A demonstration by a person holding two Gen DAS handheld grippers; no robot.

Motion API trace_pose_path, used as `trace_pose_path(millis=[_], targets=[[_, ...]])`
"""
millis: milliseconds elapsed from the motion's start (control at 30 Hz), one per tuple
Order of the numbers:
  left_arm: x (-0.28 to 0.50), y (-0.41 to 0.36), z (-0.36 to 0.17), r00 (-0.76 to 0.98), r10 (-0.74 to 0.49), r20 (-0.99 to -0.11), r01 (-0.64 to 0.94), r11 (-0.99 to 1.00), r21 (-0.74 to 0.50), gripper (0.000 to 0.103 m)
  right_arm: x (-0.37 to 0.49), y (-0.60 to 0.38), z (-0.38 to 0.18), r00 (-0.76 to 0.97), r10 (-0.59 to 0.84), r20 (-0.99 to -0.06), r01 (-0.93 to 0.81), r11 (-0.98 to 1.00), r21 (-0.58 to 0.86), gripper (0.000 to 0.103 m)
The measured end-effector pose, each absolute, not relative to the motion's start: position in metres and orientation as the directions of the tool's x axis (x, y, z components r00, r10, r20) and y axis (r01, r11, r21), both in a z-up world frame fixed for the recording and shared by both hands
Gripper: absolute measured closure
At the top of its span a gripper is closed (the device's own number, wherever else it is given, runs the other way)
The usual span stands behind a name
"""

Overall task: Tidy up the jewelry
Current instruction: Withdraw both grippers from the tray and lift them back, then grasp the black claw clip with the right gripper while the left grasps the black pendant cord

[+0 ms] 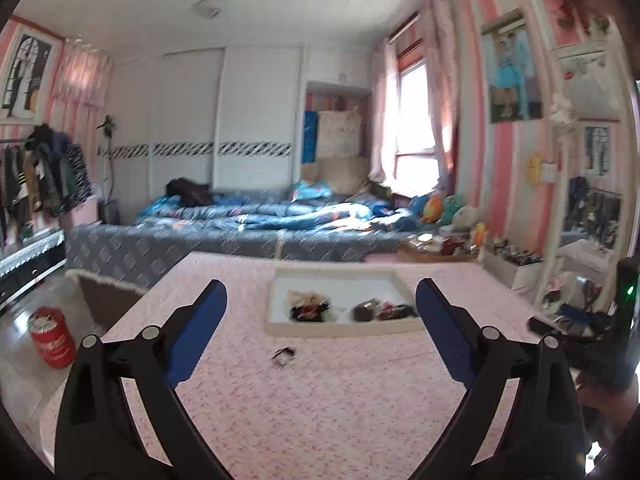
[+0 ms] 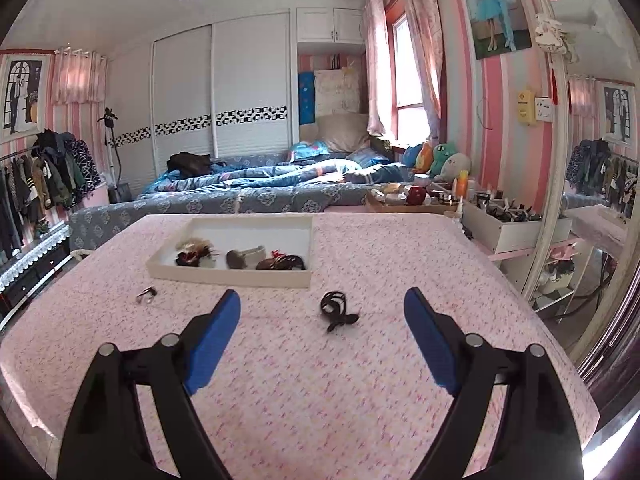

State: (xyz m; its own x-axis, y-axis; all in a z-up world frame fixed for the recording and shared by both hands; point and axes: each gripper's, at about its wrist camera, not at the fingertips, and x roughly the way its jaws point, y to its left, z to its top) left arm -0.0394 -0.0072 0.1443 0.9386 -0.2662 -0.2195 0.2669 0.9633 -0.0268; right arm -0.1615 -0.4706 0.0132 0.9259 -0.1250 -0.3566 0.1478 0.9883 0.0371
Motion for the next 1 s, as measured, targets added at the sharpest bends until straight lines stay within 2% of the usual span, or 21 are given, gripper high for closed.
trace_pose_path(millis=[133,233,300,333,433,567,867,900,933,967,1000], targets=[[-0.003,-0.014,0.108,0.931,-0.192,-0.311,0.215,0.976,0.042,0.008,-0.127,-0.48,0.001,0.902,-0.127,-0.412,0.151,0.988,0.027,0.016],[0.041,-0.019,0.071,0.87,-0.186,-0.457,0.226,0.973,0.035,0.008,-0.094,-0.485,-0.017,0.862,-0.085,-0.499,0.11,0.994,0.02,0.016],[0.065,-0.02,0.048,0.842,-0.156,-0.516,0.207,0.978,0.042,0.008,-0.069,-0.488,-0.03,0.832,-0.031,-0.554,0.059,0.998,0.032,0.016],[0.084,-0.021,0.033,0.801,-0.186,-0.568,0.234,0.972,0.01,0.008,-0.06,-0.489,-0.035,0.821,-0.028,-0.57,0.051,0.998,0.025,0.016],[0.12,-0.024,0.003,0.742,-0.194,-0.641,0.264,0.964,0.014,0.009,-0.032,-0.496,-0.051,0.782,-0.028,-0.622,0.054,0.998,0.023,0.016],[0.152,-0.023,-0.015,0.704,-0.168,-0.69,0.257,0.966,0.027,0.009,-0.003,-0.507,-0.068,0.728,-0.055,-0.684,0.091,0.996,0.018,0.016],[0.211,-0.04,-0.033,0.63,-0.126,-0.766,0.249,0.968,0.045,0.009,0.031,-0.504,-0.081,0.709,-0.062,-0.703,0.096,0.995,0.01,0.016],[0.215,-0.041,-0.035,0.625,-0.126,-0.771,0.248,0.968,0.043,0.018,0.034,-0.503,-0.082,0.706,-0.063,-0.706,0.098,0.995,0.009,0.017],[0.217,-0.042,-0.035,0.618,-0.148,-0.772,0.263,0.964,0.026,0.029,0.036,-0.502,-0.085,0.696,-0.067,-0.715,0.098,0.995,0.002,0.026],[0.22,-0.045,-0.036,0.608,-0.157,-0.778,0.272,0.962,0.018,0.032,0.038,-0.501,-0.087,0.687,-0.071,-0.723,0.098,0.995,-0.004,0.035],[0.222,-0.046,-0.038,0.598,-0.157,-0.786,0.273,0.962,0.015,0.038,0.039,-0.501,-0.09,0.676,-0.075,-0.733,0.099,0.995,-0.011,0.055]])
